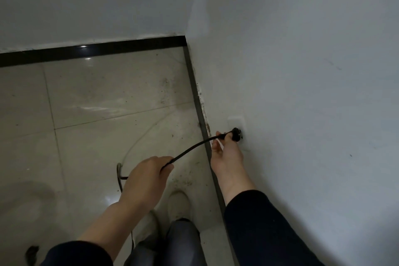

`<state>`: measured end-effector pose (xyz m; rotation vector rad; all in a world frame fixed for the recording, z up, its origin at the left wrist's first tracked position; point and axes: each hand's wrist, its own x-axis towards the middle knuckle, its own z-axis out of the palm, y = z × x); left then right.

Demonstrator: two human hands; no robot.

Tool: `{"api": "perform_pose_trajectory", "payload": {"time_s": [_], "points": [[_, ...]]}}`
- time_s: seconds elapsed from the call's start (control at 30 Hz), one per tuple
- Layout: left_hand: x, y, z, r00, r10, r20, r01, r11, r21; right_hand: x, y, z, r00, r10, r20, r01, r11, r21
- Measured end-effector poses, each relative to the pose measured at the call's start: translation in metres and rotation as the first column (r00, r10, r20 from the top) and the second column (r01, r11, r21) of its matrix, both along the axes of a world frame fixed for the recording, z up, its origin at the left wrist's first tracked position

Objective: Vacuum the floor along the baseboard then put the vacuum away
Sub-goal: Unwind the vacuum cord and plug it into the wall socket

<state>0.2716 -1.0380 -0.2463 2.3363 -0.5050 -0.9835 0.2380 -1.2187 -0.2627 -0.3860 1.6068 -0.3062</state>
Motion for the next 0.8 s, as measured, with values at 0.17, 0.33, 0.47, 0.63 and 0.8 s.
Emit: {"api": "perform_pose_trajectory", "payload": {"time_s": [0.17,0.33,0.47,0.63,0.8], "points": [[0.002,-0.002,0.000,1.000,0.006,-0.006,-0.006,1.000,-0.004,0.007,-0.010,0.006,0.995,-0.100,-0.007,0.101,0.994,0.047],[0.001,-0.002,-0.002,0.999,-0.030,-0.019,0.030,0.999,0.026,-0.002,-0.012,-0.001,0.984,0.073,-0.162,-0.081,0.996,-0.041],[-0.004,-0.007,-0.009,0.999,-0.027,-0.022,0.028,0.999,0.034,-0.005,-0.019,-0.006,0.992,0.055,-0.116,-0.063,0.996,-0.066],[-0.013,-0.005,-0.018,0.998,0.008,-0.063,-0.004,0.998,0.060,-0.008,-0.019,-0.010,0.993,0.063,-0.095,-0.073,0.993,-0.098],[-0.020,0.006,-0.018,0.993,0.053,-0.109,-0.038,0.991,0.130,-0.009,-0.017,-0.001,0.990,0.103,-0.095,-0.113,0.989,-0.101]]}}
